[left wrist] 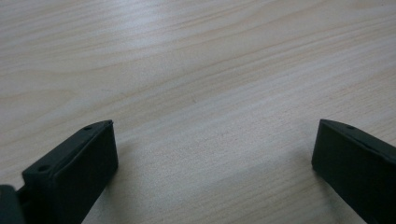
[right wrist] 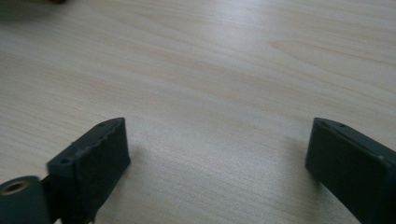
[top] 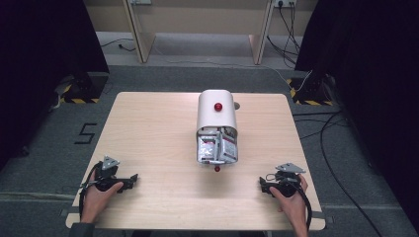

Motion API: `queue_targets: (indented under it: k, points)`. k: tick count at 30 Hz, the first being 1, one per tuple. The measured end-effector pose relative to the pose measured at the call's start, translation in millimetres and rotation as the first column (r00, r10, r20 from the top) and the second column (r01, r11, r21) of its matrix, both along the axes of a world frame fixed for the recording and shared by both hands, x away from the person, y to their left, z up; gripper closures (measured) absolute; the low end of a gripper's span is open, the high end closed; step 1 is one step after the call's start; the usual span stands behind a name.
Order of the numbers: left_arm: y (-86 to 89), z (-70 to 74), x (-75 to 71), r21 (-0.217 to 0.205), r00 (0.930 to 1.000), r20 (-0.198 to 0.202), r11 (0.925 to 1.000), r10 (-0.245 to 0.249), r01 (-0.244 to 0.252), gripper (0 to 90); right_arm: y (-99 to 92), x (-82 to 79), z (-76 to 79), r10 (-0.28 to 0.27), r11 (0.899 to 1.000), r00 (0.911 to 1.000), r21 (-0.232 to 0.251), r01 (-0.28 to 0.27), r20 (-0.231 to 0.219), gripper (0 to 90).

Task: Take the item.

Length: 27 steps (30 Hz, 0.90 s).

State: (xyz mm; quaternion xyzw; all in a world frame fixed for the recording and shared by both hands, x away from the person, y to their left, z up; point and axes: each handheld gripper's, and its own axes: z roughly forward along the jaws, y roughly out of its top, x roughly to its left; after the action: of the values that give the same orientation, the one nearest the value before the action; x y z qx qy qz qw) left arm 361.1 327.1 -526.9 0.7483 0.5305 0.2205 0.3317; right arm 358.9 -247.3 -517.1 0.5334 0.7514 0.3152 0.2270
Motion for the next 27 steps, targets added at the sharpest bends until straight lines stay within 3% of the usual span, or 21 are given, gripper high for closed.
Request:
queue_targets:
  k: [1, 3, 7, 12, 14, 27]
  points:
    - [0.0, 0.0, 0.0, 0.000, 1.0000, 0.000, 1.0000, 0.000, 0.000, 0.0, 0.0, 0.0, 0.0, 0.000, 1.000, 1.0000, 0.000, 0.000, 0.000, 9.7]
    - [0.0, 0.0, 0.0, 0.000, 1.0000, 0.000, 1.0000, 0.000, 0.000, 0.0, -1.8, -2.0, 1.9, -0.005, 1.000, 0.9998, 0.004, 0.005, 0.020, 20.5]
    - [0.0, 0.0, 0.0, 0.000, 1.0000, 0.000, 1.0000, 0.000, 0.000, 0.0, -2.1, -3.4, 3.9, -0.012, 1.000, 0.9991, 0.006, 0.012, 0.040, 18.6]
    - [0.0, 0.0, 0.0, 0.000, 1.0000, 0.000, 1.0000, 0.000, 0.000, 0.0, 2.2, -9.3, 18.2, 0.000, 1.000, 0.9948, 0.017, -0.002, 0.102, 18.6]
    - [0.0, 0.0, -0.1, 0.000, 1.0000, 0.000, 1.0000, -0.001, 0.001, 0.0, 3.8, -10.5, 20.4, 0.000, 1.000, 0.9942, 0.021, -0.003, 0.107, 18.7]
    - [-0.1, 0.1, -0.1, 0.001, 1.0000, -0.001, 1.0000, -0.001, 0.001, 0.0, 26.0, -33.0, 66.8, 0.067, 0.996, 0.9746, 0.047, -0.078, 0.214, 23.8]
